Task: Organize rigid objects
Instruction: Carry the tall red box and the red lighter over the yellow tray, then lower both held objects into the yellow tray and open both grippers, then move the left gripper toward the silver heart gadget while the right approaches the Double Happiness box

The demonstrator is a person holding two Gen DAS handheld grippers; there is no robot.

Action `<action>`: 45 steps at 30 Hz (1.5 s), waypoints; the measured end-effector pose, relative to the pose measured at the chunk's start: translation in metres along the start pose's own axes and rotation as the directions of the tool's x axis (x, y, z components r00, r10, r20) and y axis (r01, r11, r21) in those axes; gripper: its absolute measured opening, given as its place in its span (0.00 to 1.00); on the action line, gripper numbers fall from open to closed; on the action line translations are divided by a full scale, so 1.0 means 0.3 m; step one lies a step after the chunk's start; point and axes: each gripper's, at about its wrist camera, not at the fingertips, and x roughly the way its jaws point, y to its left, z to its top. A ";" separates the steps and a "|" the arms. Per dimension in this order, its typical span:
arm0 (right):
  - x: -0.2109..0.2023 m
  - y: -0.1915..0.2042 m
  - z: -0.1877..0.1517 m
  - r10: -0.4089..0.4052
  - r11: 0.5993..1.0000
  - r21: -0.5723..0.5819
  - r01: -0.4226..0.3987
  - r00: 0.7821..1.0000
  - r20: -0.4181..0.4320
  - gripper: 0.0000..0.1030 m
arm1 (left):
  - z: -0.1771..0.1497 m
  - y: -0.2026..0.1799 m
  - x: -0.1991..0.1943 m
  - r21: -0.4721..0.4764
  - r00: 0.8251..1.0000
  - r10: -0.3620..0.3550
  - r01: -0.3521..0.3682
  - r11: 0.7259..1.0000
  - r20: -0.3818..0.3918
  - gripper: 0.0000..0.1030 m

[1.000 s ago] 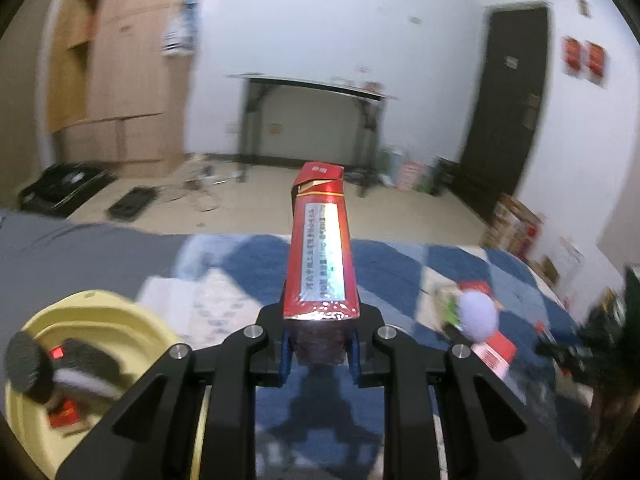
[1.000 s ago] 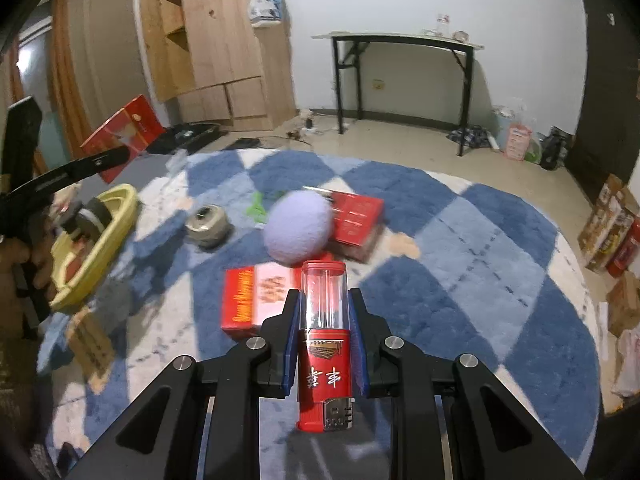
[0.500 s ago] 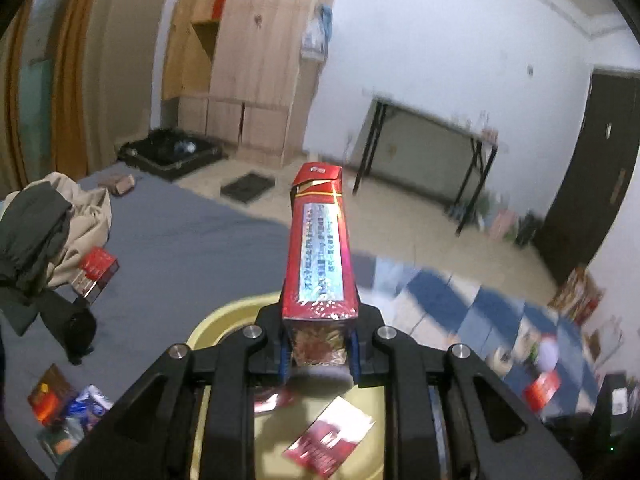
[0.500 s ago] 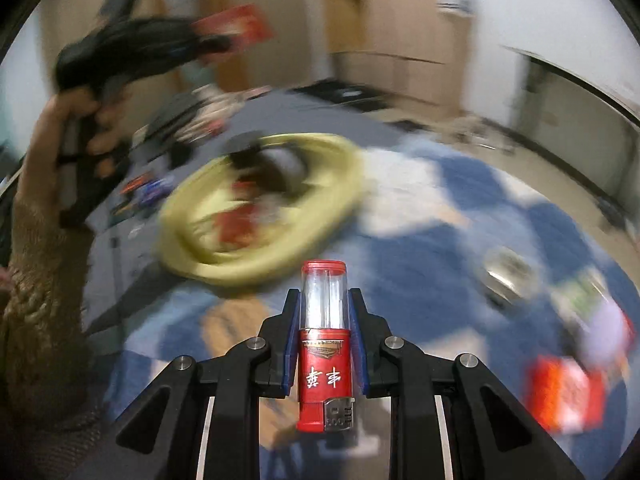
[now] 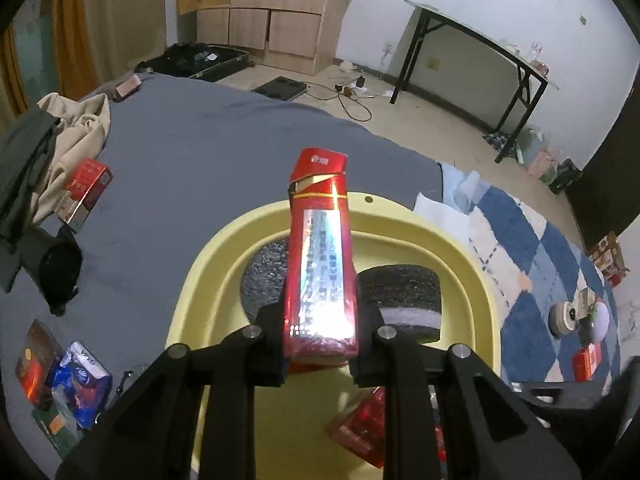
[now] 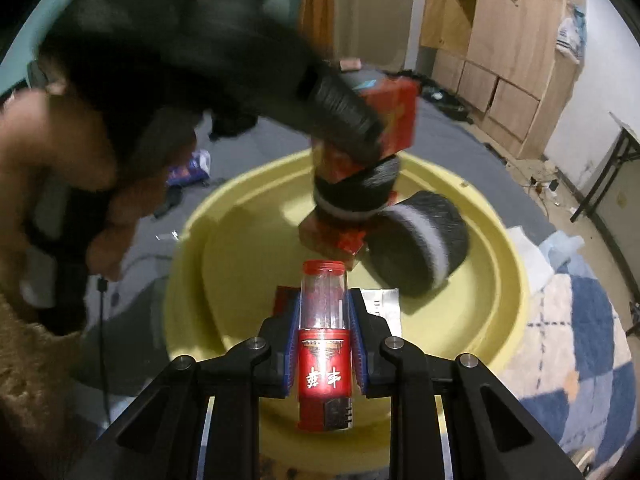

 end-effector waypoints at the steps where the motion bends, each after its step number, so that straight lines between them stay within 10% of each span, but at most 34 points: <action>1: 0.026 0.003 0.000 -0.007 1.000 -0.004 0.007 1.000 -0.016 0.21 | 0.000 -0.005 -0.006 0.001 1.000 -0.006 0.006 1.000 0.008 0.22; 16: 0.124 0.010 -0.015 -0.045 0.999 0.006 0.045 0.999 -0.011 0.21 | -0.008 -0.105 -0.015 0.103 0.998 -0.048 0.053 0.993 -0.049 0.24; 24: 0.117 0.018 -0.027 -0.052 0.999 -0.003 0.052 0.999 0.007 0.22 | -0.002 -0.104 0.013 0.089 0.998 0.015 -0.010 0.996 -0.056 0.75; 29: 0.096 0.028 -0.043 -0.065 0.998 -0.011 0.066 0.997 0.029 0.58 | 0.017 -0.094 -0.062 0.051 0.999 0.009 -0.011 0.999 0.032 0.96; 32: 0.072 0.032 -0.060 -0.041 0.999 -0.006 0.041 0.999 0.029 0.62 | 0.028 -0.099 -0.117 0.032 0.996 0.010 -0.013 0.999 0.092 0.99; 35: 0.007 0.018 -0.073 -0.057 0.998 0.033 0.056 0.997 0.054 0.91 | 0.034 -0.129 -0.173 0.052 0.988 -0.040 0.032 0.998 0.148 1.00; 40: -0.228 -0.069 -0.135 -0.119 0.980 0.171 0.098 0.986 0.116 0.98 | 0.043 -0.227 -0.228 0.112 0.960 -0.187 0.166 0.980 0.209 1.00; 45: -0.559 -0.204 -0.312 -0.385 0.869 0.387 0.307 0.912 0.141 1.00 | 0.046 -0.294 -0.275 0.117 0.927 -0.252 0.228 0.967 0.278 1.00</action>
